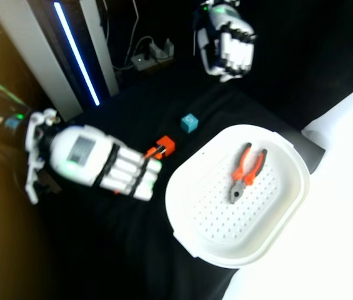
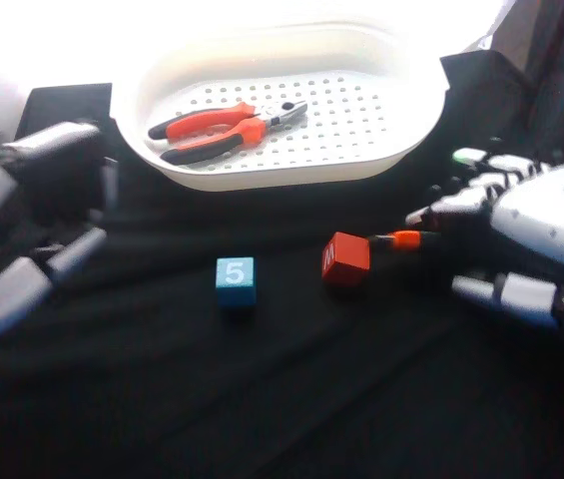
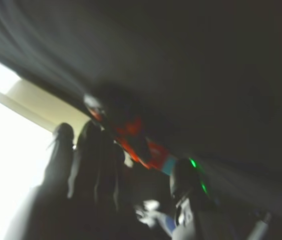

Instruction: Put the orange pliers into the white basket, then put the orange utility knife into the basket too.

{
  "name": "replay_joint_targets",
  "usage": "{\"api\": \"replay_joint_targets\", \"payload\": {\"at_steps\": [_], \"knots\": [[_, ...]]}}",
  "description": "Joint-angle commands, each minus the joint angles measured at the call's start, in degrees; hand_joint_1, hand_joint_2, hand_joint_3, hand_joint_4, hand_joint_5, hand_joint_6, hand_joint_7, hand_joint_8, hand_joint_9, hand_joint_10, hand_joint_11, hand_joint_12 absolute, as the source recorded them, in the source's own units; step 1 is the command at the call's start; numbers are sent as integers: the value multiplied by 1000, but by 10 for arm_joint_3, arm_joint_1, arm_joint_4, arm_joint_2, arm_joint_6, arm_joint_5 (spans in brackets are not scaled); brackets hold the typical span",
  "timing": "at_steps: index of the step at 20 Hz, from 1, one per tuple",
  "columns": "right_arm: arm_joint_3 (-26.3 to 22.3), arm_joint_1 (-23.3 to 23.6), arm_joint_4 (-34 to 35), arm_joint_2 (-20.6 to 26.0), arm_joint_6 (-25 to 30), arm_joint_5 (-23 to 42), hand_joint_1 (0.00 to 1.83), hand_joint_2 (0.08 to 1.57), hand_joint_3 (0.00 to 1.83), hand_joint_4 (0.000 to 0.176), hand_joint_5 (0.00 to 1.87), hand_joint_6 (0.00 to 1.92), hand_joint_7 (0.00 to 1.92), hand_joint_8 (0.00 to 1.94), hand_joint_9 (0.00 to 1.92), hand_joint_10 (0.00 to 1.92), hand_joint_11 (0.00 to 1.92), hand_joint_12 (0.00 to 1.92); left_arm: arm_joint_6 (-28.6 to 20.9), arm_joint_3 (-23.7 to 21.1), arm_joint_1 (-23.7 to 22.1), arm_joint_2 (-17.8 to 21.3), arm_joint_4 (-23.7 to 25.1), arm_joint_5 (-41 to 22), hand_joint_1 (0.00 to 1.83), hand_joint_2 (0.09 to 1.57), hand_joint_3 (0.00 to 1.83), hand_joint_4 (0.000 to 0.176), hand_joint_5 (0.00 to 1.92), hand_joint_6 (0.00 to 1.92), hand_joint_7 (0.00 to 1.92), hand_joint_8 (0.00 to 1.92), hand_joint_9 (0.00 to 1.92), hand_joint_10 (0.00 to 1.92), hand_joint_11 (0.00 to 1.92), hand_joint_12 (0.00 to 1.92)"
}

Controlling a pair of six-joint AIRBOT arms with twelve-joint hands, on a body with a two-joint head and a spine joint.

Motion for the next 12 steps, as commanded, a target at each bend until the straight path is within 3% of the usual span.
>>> {"api": "replay_joint_targets", "payload": {"at_steps": [1,3,4,6,8,9,10,11,12], "knots": [[1,11,12,-6,-25,35,1097,1320,0,0,529,1878,757,1882,764,1885,678,1913,-4,-2,0,-1,0,-94,894,1464,2,0,403,1805,697,855,752,1068,554,1572],[1,24,22,-6,-55,32,1349,1234,0,0,895,1919,1119,1939,1188,1920,1240,1921,-11,-3,10,-3,-12,-106,902,1453,0,0,424,1780,744,727,763,1086,573,1557],[-2,30,19,-4,-55,39,1389,1207,0,9,989,1921,1204,1941,1287,1921,1351,1921,-12,-3,13,-3,-14,-113,910,1447,0,0,432,1768,754,714,764,1087,579,1536],[-21,33,-2,0,-55,70,1412,1222,0,17,1081,1921,1307,1941,1386,1921,1372,1921,-12,-3,15,-3,-14,-117,905,1453,1,0,422,1781,743,704,751,1076,537,1574],[-50,37,-24,32,-55,123,1387,1241,0,20,1040,1921,1277,1941,1368,1921,1351,1921,-12,-3,15,-3,-14,-116,903,1457,1,0,415,1789,731,674,735,1079,555,1578],[-63,45,-38,47,-55,144,1305,1304,6,101,982,1921,1239,1941,1344,1921,1328,1921,-12,-3,15,-4,-14,-117,903,1456,1,0,418,1786,737,681,725,1109,530,1612],[-73,57,-55,55,-55,158,1272,1335,8,155,918,1921,1204,1941,1329,1921,1300,1921,-12,-3,15,-4,-16,-118,903,1457,1,0,418,1786,740,685,719,1114,534,1621],[-79,71,-68,63,-55,165,1268,1346,9,172,867,1921,1171,1941,1339,1921,1348,1921,-12,-3,16,-4,-17,-120,899,1459,1,0,415,1790,737,689,718,1136,526,1638],[-83,86,-84,70,-55,170,1245,1347,7,175,869,1921,1190,1941,1353,1921,1345,1921,-12,-3,17,-4,-18,-121,895,1461,0,0,413,1794,730,706,710,1158,526,1648]]}}
